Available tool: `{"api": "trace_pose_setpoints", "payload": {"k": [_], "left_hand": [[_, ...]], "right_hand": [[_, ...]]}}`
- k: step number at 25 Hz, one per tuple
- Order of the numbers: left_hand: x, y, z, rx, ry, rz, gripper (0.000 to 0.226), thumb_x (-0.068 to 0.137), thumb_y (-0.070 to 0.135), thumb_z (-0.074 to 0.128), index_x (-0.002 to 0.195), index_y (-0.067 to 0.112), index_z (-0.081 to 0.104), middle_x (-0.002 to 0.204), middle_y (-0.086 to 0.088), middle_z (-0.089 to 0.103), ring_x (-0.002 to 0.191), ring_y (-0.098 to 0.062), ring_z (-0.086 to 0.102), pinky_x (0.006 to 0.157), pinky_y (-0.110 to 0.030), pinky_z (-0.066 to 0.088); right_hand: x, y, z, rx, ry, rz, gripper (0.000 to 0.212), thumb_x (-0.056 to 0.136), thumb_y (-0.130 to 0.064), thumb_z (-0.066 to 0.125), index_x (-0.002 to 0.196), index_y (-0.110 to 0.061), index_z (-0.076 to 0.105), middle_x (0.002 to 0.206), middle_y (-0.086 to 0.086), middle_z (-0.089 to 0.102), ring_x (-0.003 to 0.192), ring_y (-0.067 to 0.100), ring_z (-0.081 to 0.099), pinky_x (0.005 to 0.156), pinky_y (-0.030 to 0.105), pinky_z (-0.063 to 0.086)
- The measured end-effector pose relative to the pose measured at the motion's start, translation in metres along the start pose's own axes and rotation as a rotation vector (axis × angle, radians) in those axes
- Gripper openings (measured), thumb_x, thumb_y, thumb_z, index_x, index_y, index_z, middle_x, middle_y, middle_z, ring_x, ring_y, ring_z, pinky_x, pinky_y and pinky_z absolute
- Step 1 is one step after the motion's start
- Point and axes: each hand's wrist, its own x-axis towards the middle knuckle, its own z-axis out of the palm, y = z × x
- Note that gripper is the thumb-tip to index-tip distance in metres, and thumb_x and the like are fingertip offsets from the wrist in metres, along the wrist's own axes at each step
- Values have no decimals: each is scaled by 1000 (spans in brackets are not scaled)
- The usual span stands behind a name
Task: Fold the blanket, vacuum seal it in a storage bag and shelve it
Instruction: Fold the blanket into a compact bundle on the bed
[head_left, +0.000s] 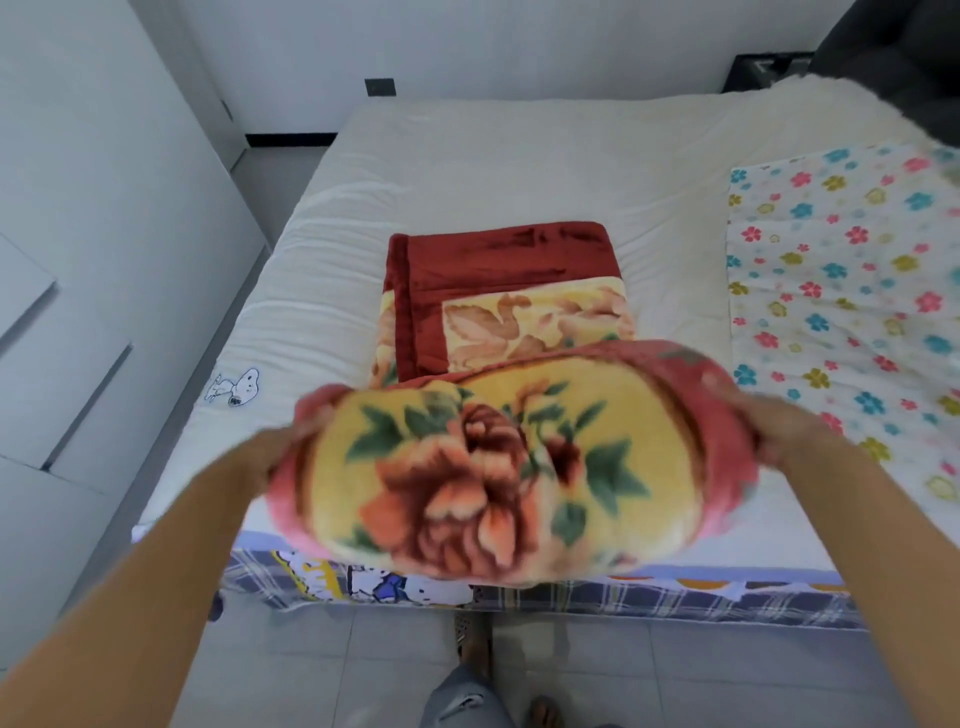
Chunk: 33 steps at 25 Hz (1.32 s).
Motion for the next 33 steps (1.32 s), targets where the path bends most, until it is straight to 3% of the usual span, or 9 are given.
{"api": "trace_pose_setpoints", "payload": {"k": [2,5,10,14,17,23,27,30,33], "left_hand": [[33,34,-11,-132,-105,203,69,65,57,79,118,18,61,115,-8,69,108,-17,63,98,-35,48],[44,-14,-2,71,-24,114,68,69,42,82,126,18,54,118,-2,66,115,-20,57,95,-34,44],[146,-20,0,49,294,-46,51,72,17,82,115,0,61,111,-21,67,93,-25,64,82,-35,48],[224,82,-13,-9,281,91,58,70,39,81,115,6,63,106,-12,68,95,-26,65,84,-35,50],[240,87,-24,-73,-75,59,79,59,48,85,125,14,57,117,-8,68,106,-21,65,87,-32,53],[264,57,-45,262,-205,-211,105,19,38,97,113,8,64,102,-9,73,97,-25,69,95,-44,49],[297,122,-27,114,-58,-83,88,32,36,95,107,2,67,100,-17,72,91,-30,70,89,-43,53],[341,181,-5,-174,238,39,60,61,26,88,109,-1,65,105,-18,69,83,-25,68,76,-36,57],[378,228,15,-173,503,147,66,69,40,82,115,-1,58,100,-10,65,89,-26,62,77,-32,50]], "right_hand": [[30,-20,-3,72,-26,-222,54,85,-35,68,126,-4,53,122,13,61,111,24,58,104,43,40],[46,25,-4,-219,46,-104,89,47,-35,94,122,-5,57,108,16,67,90,28,63,75,37,53],[123,0,48,-313,364,-159,48,77,-5,75,120,5,58,108,18,64,91,23,56,77,28,44],[183,-84,71,-135,387,-319,56,72,-29,82,119,-8,61,113,15,67,98,27,64,88,37,51],[201,-88,60,-213,159,-159,83,47,-57,87,112,-11,61,96,13,73,84,26,70,72,37,58],[237,-71,47,-567,118,140,49,66,-21,84,108,-8,62,101,16,72,89,30,69,86,38,52],[263,-111,67,-448,432,-14,27,84,-14,70,97,9,62,85,17,70,58,22,64,53,17,52],[293,-174,112,-504,785,-309,44,87,-23,68,119,4,56,117,26,60,105,36,59,89,34,46],[310,-177,186,-954,748,-582,70,91,-53,49,149,-21,27,156,10,24,144,33,19,113,52,3]]}}
